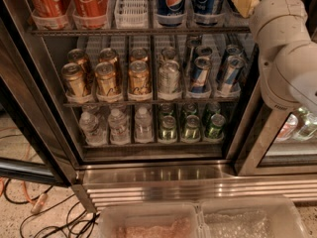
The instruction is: Pick pepsi can from top shelf of fridge
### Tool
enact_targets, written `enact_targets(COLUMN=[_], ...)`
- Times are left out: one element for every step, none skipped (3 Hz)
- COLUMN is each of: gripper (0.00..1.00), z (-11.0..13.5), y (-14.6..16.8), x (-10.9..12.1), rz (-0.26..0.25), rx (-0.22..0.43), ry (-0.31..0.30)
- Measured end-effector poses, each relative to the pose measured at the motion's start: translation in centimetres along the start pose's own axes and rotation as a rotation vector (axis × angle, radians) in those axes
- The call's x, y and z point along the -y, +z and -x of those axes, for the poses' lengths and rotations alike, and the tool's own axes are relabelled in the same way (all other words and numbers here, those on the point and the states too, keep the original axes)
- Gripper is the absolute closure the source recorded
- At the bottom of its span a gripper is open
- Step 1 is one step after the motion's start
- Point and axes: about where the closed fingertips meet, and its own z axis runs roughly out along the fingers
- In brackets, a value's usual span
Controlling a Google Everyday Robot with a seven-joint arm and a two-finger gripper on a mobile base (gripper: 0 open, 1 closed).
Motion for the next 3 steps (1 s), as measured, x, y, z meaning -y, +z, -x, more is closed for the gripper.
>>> enact_targets(gripper=[1.00,1.00,1.00], z=[0.31,0.55,0.83], y=[0.02,0.03,0.08], x=[0.07,0.09,0.16], rz=[-0.003,-0.005,-0.006], rx=[0.009,0.016,0.024], ry=[0.003,0.004,0.007])
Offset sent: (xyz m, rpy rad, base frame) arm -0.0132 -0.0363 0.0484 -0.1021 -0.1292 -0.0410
